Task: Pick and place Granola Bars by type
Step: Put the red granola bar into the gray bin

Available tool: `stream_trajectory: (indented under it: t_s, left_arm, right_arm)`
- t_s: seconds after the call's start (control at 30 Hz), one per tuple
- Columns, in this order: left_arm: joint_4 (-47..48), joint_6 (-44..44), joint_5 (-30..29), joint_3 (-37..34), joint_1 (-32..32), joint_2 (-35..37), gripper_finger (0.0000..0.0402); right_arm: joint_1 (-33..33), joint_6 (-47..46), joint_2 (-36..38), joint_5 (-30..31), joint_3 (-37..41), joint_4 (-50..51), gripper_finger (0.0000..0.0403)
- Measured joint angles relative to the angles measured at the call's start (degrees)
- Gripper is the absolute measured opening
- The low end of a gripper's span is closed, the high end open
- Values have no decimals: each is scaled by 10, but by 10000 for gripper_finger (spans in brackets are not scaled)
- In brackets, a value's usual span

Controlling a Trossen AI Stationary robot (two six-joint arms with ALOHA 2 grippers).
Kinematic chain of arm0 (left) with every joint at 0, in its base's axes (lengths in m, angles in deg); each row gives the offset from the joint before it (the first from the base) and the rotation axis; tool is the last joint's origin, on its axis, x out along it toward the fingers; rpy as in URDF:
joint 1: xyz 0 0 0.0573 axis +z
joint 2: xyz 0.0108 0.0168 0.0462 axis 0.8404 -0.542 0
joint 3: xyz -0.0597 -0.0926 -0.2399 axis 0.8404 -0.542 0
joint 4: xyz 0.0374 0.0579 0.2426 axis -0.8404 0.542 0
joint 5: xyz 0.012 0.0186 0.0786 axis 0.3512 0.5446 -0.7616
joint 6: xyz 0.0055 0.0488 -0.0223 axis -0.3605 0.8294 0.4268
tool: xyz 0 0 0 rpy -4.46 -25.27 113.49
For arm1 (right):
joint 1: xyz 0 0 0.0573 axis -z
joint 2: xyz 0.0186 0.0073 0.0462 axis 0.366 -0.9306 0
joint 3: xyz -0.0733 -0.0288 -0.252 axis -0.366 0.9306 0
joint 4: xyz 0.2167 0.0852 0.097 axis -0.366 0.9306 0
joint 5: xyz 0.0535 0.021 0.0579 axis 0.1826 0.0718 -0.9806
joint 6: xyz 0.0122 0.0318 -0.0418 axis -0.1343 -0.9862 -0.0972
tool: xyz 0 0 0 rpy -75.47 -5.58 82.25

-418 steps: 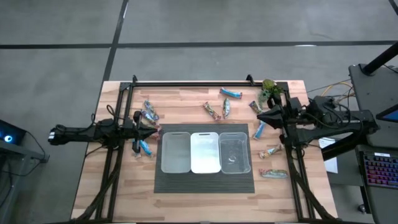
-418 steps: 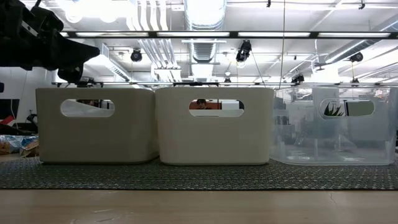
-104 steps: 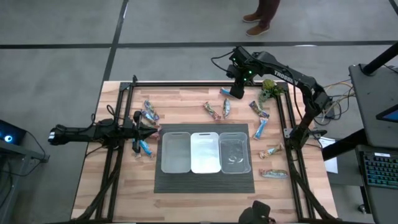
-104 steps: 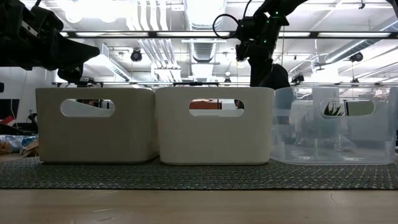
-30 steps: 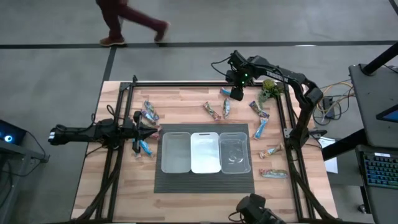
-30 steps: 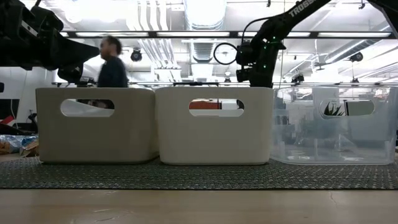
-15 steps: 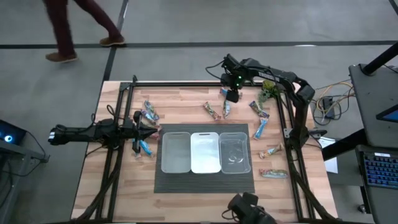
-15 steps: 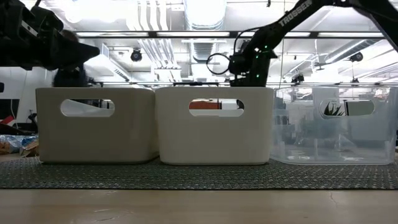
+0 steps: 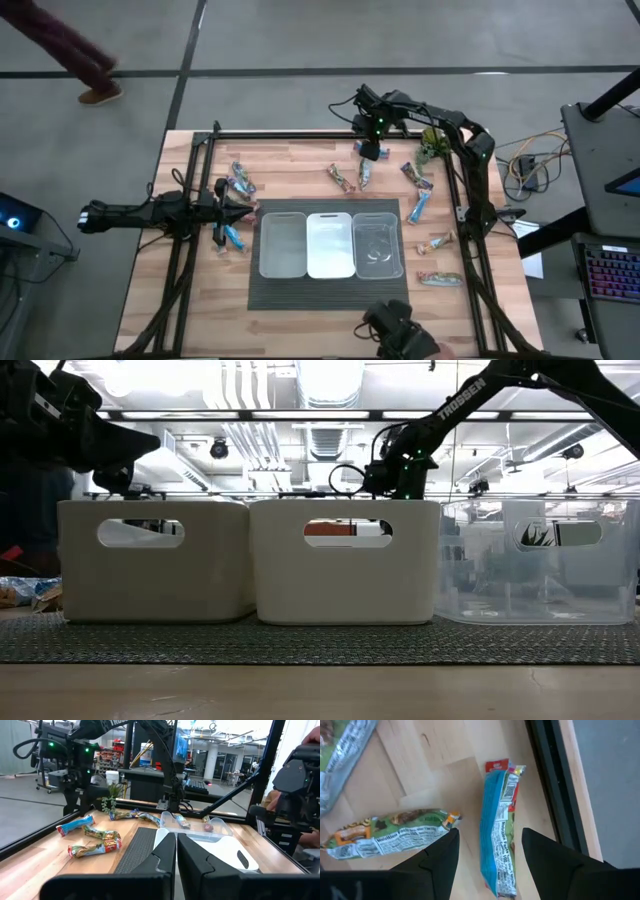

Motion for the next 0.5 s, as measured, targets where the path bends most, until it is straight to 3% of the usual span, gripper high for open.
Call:
stream_trajectory:
  t_s: [0.5]
  left_arm:
    - [0, 0, 0, 0, 0, 0, 0]
  right_arm:
    - [10, 24, 0, -2, 25, -44, 206]
